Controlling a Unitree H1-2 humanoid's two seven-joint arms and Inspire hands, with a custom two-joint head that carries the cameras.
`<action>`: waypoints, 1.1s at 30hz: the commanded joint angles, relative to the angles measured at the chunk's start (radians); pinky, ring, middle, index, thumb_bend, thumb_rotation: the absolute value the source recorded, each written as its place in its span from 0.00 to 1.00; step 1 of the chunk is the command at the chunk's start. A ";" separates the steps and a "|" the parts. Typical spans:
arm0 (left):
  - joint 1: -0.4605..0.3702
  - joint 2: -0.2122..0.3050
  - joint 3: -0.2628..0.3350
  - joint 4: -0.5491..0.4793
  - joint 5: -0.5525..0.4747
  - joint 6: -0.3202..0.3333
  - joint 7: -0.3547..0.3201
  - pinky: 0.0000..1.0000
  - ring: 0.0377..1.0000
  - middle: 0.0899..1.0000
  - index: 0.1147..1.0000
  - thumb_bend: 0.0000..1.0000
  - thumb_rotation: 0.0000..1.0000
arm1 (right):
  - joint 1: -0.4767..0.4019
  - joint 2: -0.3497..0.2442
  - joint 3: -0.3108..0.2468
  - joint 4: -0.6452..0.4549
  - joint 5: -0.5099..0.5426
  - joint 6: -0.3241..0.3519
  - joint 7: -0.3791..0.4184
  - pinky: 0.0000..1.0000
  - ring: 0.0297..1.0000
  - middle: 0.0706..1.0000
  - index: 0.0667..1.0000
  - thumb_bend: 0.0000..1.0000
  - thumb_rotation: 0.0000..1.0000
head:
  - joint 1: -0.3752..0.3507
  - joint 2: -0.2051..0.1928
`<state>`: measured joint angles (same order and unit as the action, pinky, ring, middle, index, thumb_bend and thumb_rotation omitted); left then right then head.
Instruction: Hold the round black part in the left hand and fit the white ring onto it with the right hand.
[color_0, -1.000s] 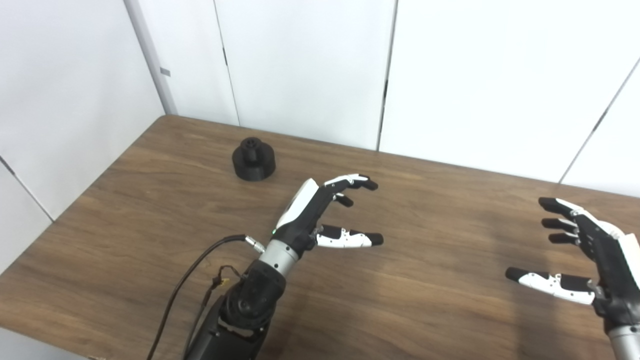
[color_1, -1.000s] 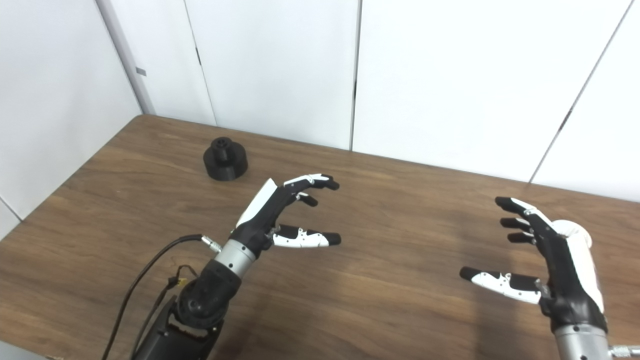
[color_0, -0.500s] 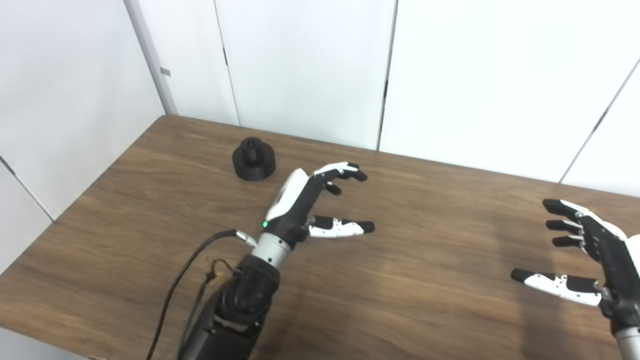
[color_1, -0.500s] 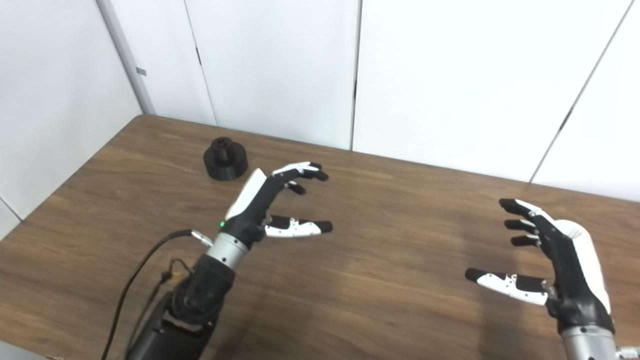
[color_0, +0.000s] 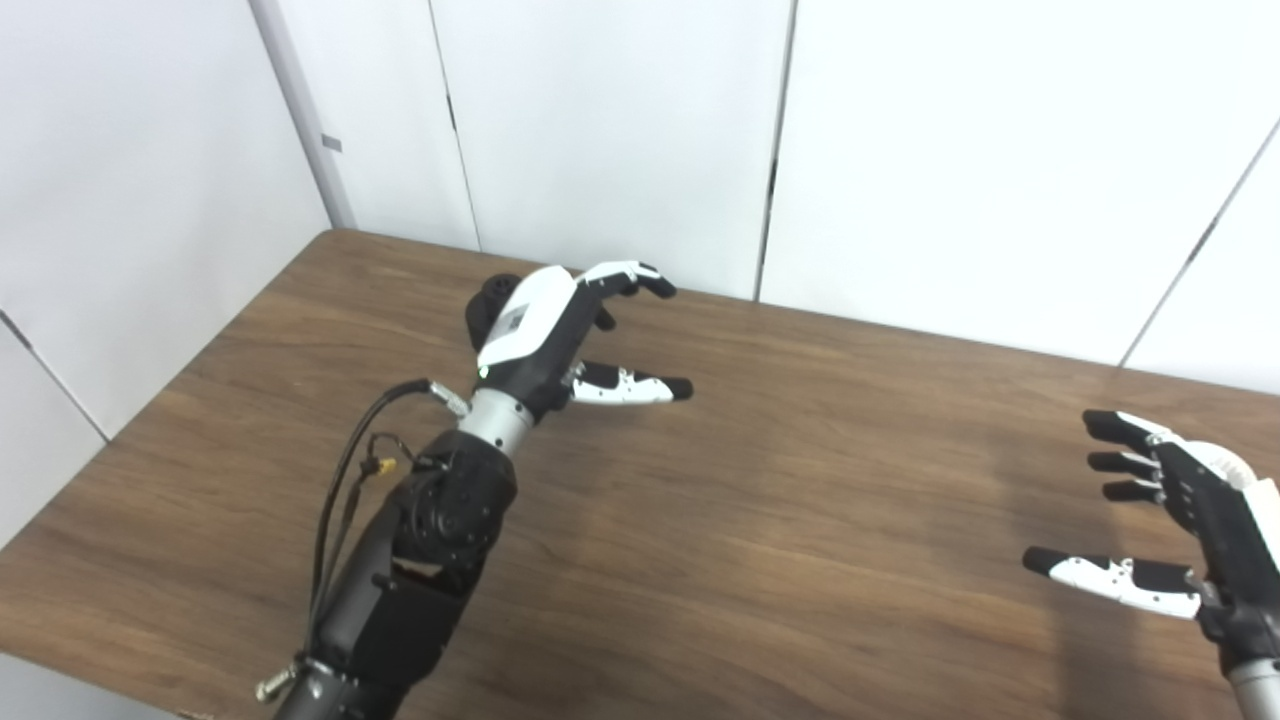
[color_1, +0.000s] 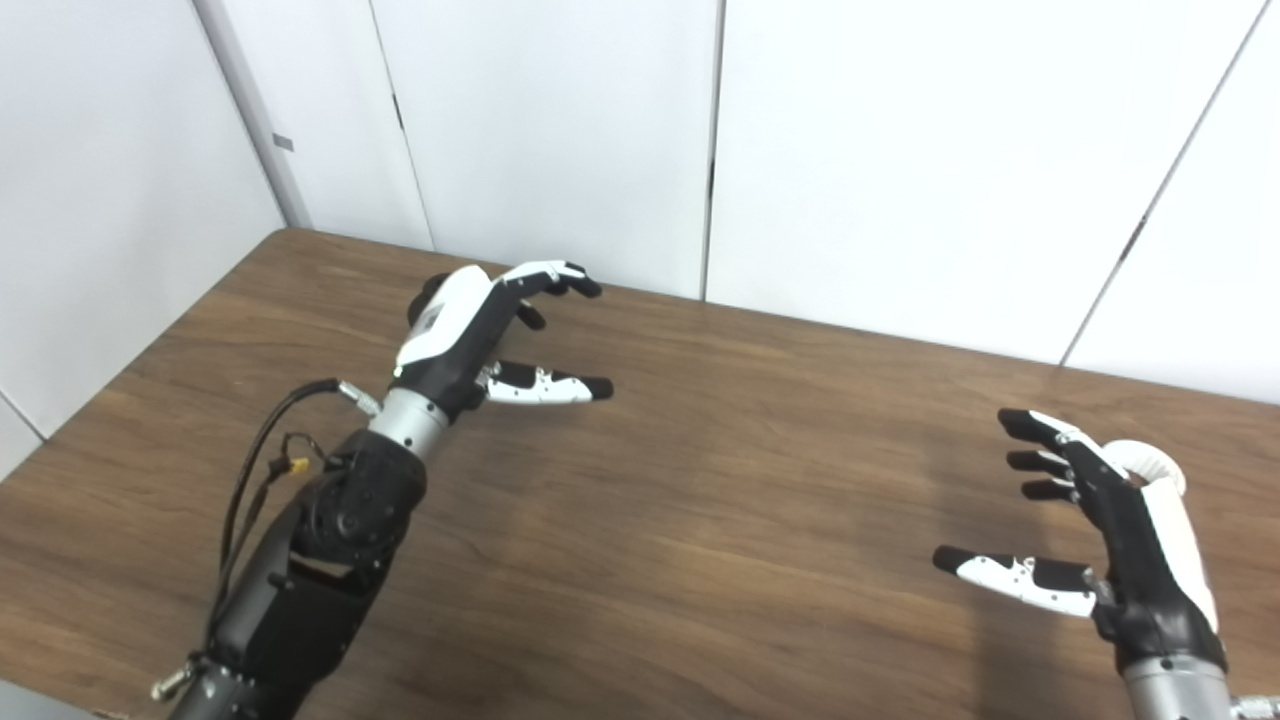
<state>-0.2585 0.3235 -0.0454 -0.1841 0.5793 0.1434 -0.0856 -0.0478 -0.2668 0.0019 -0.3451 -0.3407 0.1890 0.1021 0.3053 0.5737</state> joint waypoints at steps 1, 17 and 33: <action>-0.056 0.032 0.016 -0.005 0.026 -0.006 0.026 0.67 0.83 0.85 0.68 0.86 0.30 | -0.026 -0.021 -0.012 -0.015 -0.001 -0.049 -0.015 0.68 0.74 0.79 0.77 0.76 0.09 | 0.001 0.001; -0.155 0.111 0.053 0.149 0.094 0.018 0.077 0.78 0.95 0.92 0.71 0.89 0.35 | -0.026 -0.031 -0.015 -0.008 0.003 -0.064 -0.016 0.67 0.73 0.78 0.76 0.77 0.09 | 0.007 0.001; -0.218 0.177 0.035 0.311 0.185 0.116 0.138 0.77 0.94 0.94 0.74 0.99 0.42 | -0.026 -0.030 -0.019 -0.012 0.007 -0.066 -0.014 0.66 0.73 0.78 0.76 0.77 0.08 | 0.005 0.001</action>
<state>-0.4129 0.4579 -0.0179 0.1230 0.7418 0.2587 0.0129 -0.0476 -0.2850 -0.0059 -0.3412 -0.3382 0.1652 0.1021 0.3099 0.5737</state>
